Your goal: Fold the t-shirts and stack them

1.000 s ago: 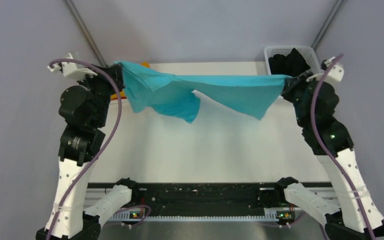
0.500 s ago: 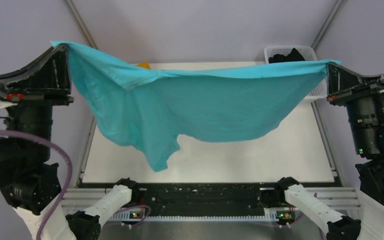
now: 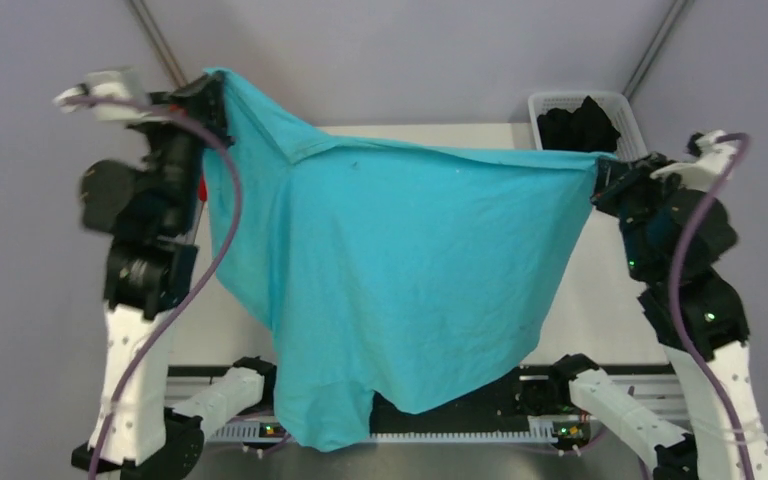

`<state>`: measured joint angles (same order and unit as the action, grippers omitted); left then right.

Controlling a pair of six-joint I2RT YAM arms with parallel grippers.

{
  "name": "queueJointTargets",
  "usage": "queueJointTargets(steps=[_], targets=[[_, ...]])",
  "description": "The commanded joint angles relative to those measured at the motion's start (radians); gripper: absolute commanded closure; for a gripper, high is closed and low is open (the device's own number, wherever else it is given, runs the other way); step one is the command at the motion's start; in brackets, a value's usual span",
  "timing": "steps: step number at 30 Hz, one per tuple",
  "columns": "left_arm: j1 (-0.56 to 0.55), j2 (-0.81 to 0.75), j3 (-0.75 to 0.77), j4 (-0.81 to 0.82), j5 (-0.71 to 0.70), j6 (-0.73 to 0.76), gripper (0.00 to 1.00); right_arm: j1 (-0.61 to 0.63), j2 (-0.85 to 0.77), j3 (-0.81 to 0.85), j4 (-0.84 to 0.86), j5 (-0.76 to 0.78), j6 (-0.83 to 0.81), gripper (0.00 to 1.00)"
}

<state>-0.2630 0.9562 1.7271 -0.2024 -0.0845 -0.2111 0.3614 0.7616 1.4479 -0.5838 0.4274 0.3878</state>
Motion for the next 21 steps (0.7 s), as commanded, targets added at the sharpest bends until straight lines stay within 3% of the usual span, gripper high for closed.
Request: queueJointTargets(steps=[1,5,10,15,21], targets=[[0.001,0.145,-0.242,0.075,-0.204,0.043,1.0,-0.008,0.043,-0.191,0.031,0.218,0.084,1.0],[0.003,0.298,-0.425,0.149,-0.235,0.002,1.0,-0.016,0.11,-0.429,0.217,0.218,0.077,1.0],[0.005,0.651,-0.343,-0.018,-0.264,-0.137,1.0,-0.136,0.349,-0.599,0.427,0.057,0.131,1.0],[0.011,0.89,-0.224,-0.08,-0.25,-0.176,1.0,-0.15,0.535,-0.628,0.618,-0.038,0.093,1.0],[0.018,1.041,-0.095,-0.12,-0.225,-0.192,1.0,-0.176,0.695,-0.549,0.62,-0.038,0.068,1.0]])
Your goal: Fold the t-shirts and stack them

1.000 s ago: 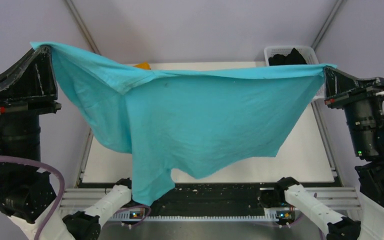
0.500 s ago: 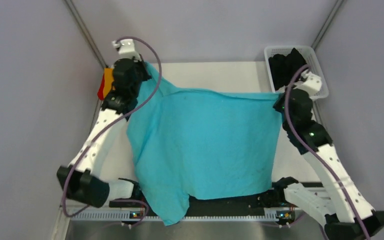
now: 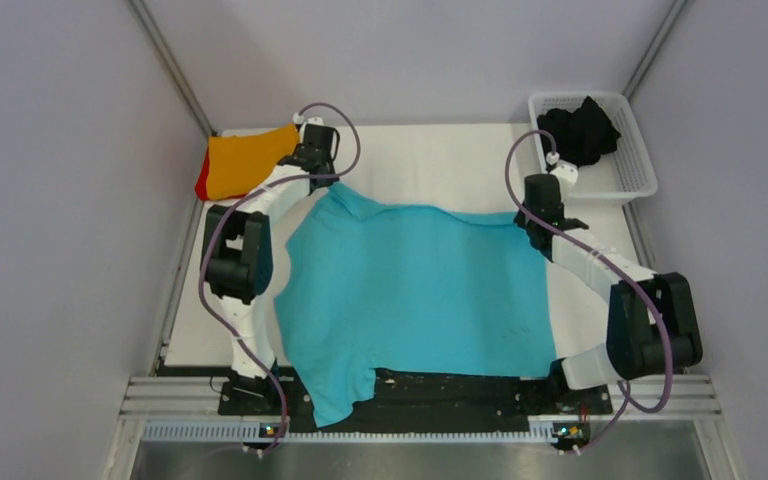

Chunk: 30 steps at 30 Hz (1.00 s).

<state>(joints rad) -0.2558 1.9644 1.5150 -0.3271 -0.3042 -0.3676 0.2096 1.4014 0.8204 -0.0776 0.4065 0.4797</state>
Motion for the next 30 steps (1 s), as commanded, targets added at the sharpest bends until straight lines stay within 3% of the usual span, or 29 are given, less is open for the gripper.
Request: queueJointTargets(steps=[1,9,10,12,13,14,16,18,21,24,30], targets=[[0.012,0.051,0.133,0.0,-0.004,-0.04,1.0,-0.03,0.074,0.086,0.114,-0.015,-0.027,1.0],[0.015,0.194,0.314,-0.09,0.012,-0.078,1.0,-0.084,0.198,0.175,0.079,0.019,-0.027,0.99],[0.016,0.218,0.348,-0.105,0.022,-0.078,0.93,-0.089,0.212,0.188,0.056,0.032,-0.021,0.96],[0.016,0.265,0.424,-0.133,0.05,-0.078,0.68,-0.099,0.238,0.22,0.032,0.024,-0.022,0.84],[0.016,0.288,0.462,-0.149,0.064,-0.078,0.54,-0.1,0.248,0.238,0.02,0.021,-0.026,0.71],[0.016,0.309,0.501,-0.164,0.075,-0.077,0.47,-0.1,0.255,0.254,0.007,0.015,-0.034,0.59],[0.018,0.338,0.572,-0.199,0.086,-0.076,0.04,-0.099,0.26,0.286,-0.017,-0.015,-0.038,0.4],[0.02,0.345,0.62,-0.233,0.094,-0.081,0.01,-0.099,0.254,0.302,-0.047,-0.051,-0.041,0.32],[0.02,0.298,0.596,-0.247,0.123,-0.096,0.01,-0.1,0.223,0.304,-0.085,-0.094,-0.044,0.02],[0.02,0.21,0.471,-0.225,0.232,-0.122,0.01,-0.088,0.176,0.281,-0.106,-0.176,-0.048,0.01],[0.018,0.015,0.083,-0.049,0.483,-0.245,0.01,-0.016,0.127,0.18,-0.07,-0.335,-0.056,0.01]])
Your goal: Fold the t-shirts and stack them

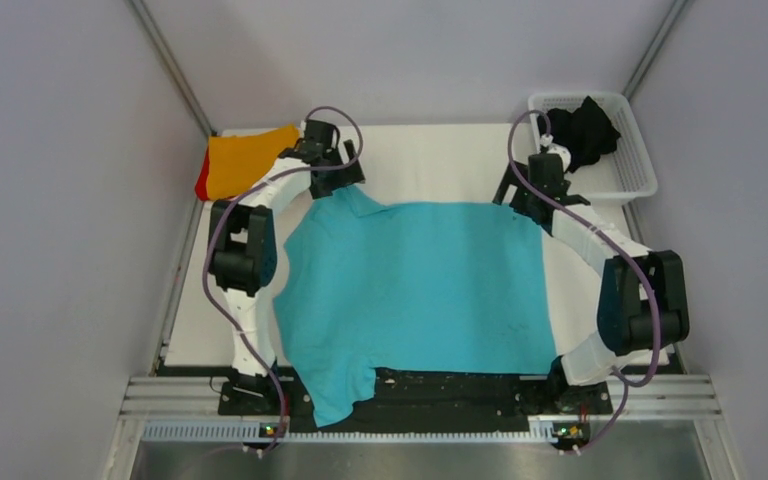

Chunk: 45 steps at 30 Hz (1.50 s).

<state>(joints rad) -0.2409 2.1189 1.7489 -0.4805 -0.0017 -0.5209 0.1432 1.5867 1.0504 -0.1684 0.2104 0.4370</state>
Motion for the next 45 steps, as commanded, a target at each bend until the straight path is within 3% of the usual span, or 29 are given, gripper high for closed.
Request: queueJointTargets(steps=[1,3,6,10,16,20,30,45], targets=[[0.003,-0.152,-0.177,0.102,0.195,-0.105,0.01,0.059,-0.056,-0.067,0.027,-0.154,-0.014,0.01],[0.002,-0.16,-0.208,0.079,0.231,-0.119,0.02,0.069,-0.045,-0.09,0.035,-0.155,-0.011,0.01],[-0.003,-0.152,-0.233,0.076,0.24,-0.137,0.11,0.071,-0.021,-0.103,0.021,-0.163,-0.005,0.01],[-0.008,-0.121,-0.233,0.078,0.224,-0.163,0.3,0.071,-0.016,-0.115,0.023,-0.16,0.0,0.01],[-0.012,-0.087,-0.221,0.08,0.171,-0.157,0.48,0.07,-0.006,-0.125,0.028,-0.161,0.001,0.01],[-0.012,-0.065,-0.206,0.029,0.119,-0.143,0.54,0.071,-0.001,-0.133,0.026,-0.147,0.001,0.01],[-0.012,-0.008,-0.184,0.05,0.143,-0.164,0.64,0.071,0.033,-0.13,0.03,-0.146,0.001,0.01],[-0.015,0.01,-0.13,0.065,0.185,-0.178,0.7,0.07,0.07,-0.124,0.025,-0.112,-0.004,0.01]])
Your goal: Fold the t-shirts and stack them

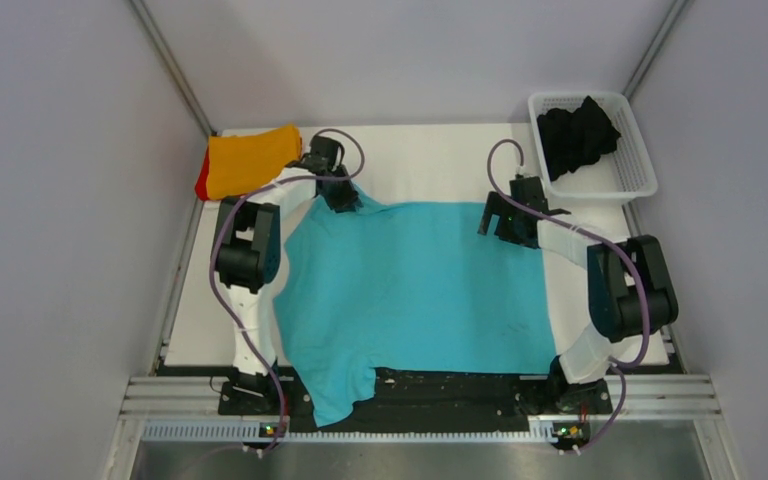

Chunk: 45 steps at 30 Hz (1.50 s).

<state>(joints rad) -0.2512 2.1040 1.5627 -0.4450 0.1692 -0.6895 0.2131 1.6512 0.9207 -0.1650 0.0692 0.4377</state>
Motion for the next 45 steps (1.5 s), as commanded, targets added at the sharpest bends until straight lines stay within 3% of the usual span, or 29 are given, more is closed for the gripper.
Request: queueJointTargets(steps=[1,8,12,18,26,33,36,37,38,39,45], targets=[[-0.005,0.031,0.065,0.022,0.006,-0.01,0.71,0.001,0.006,0.006,0.021,0.034,-0.007,0.01],[-0.005,0.066,0.098,-0.01,-0.007,0.0,0.77,0.0,0.01,0.007,0.015,0.047,-0.013,0.01],[-0.006,0.068,0.102,-0.004,0.012,-0.006,1.0,0.001,0.012,0.01,0.014,0.048,-0.013,0.01],[-0.015,0.071,0.139,0.014,0.024,-0.016,1.0,0.001,0.017,0.019,0.006,0.06,-0.021,0.01],[-0.02,0.201,0.36,-0.064,0.027,-0.058,1.0,0.0,0.031,0.032,-0.013,0.087,-0.035,0.01],[-0.029,0.388,0.645,-0.073,0.098,-0.061,0.98,-0.001,0.053,0.045,-0.021,0.103,-0.042,0.01],[-0.045,0.429,0.713,-0.015,0.117,-0.044,0.82,0.0,0.058,0.051,-0.028,0.103,-0.042,0.01],[-0.047,0.432,0.726,-0.01,0.118,-0.04,0.58,0.0,0.055,0.052,-0.029,0.105,-0.043,0.01],[-0.049,0.426,0.73,-0.005,0.115,-0.036,0.1,0.0,0.051,0.052,-0.032,0.11,-0.043,0.01],[-0.051,0.418,0.729,-0.007,0.108,-0.032,0.02,-0.001,0.045,0.052,-0.035,0.114,-0.044,0.01],[-0.05,0.31,0.718,-0.077,0.004,0.04,0.01,0.0,0.002,0.051,-0.041,0.116,-0.034,0.01]])
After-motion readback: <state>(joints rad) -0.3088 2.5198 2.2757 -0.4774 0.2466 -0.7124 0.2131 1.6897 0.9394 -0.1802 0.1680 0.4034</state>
